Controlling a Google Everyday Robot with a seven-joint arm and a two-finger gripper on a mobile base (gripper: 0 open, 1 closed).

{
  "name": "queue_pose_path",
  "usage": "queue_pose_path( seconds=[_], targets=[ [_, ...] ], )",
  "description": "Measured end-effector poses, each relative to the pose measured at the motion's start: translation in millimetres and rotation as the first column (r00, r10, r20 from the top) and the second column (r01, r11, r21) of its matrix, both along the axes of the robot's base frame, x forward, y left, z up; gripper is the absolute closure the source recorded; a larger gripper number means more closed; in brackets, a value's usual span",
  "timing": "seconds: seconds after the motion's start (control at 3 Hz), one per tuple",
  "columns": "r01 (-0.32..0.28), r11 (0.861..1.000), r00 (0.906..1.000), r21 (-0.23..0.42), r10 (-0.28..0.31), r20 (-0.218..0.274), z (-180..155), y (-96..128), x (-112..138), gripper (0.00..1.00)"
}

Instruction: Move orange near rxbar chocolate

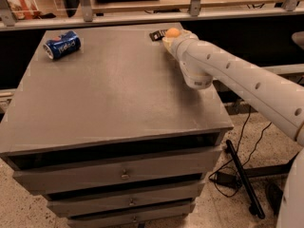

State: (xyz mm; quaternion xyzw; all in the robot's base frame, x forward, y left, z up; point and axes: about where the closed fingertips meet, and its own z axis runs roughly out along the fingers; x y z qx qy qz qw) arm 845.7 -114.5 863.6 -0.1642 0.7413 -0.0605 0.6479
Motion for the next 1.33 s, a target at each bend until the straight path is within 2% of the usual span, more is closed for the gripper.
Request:
queue_pose_path(
  seconds=[0.67, 1.33],
  targets=[
    [-0.016, 1.000, 0.9993, 0.005, 0.016, -0.034, -10.1, 5.6, 6.9, 0.53],
    [-0.028, 1.000, 0.9987, -0.009, 0.027, -0.043, -5.9, 7.5, 4.4, 0.06]
  ],
)
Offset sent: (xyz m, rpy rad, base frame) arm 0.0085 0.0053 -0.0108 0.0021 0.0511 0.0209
